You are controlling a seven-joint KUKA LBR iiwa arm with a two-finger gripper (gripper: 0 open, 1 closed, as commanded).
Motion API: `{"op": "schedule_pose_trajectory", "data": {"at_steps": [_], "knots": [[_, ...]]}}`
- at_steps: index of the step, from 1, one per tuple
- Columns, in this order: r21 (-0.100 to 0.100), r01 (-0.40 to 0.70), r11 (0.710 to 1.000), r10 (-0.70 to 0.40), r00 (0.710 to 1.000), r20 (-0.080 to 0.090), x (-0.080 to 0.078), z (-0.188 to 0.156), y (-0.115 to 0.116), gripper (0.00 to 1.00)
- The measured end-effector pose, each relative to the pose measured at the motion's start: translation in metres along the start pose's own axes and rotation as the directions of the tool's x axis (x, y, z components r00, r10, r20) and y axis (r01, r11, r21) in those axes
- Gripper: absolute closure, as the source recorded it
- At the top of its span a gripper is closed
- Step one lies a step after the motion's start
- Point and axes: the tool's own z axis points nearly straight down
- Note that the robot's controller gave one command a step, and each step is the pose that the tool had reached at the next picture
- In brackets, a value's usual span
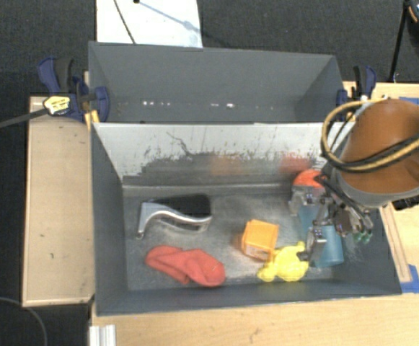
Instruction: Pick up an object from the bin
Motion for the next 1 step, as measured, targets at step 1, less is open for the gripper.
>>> {"op": "schedule_pose_trajectory", "data": {"at_steps": [1], "knots": [[0.0, 0.001, 1.0, -0.001, 1.0, 0.0, 0.0, 0.0, 0.0, 0.0]]}}
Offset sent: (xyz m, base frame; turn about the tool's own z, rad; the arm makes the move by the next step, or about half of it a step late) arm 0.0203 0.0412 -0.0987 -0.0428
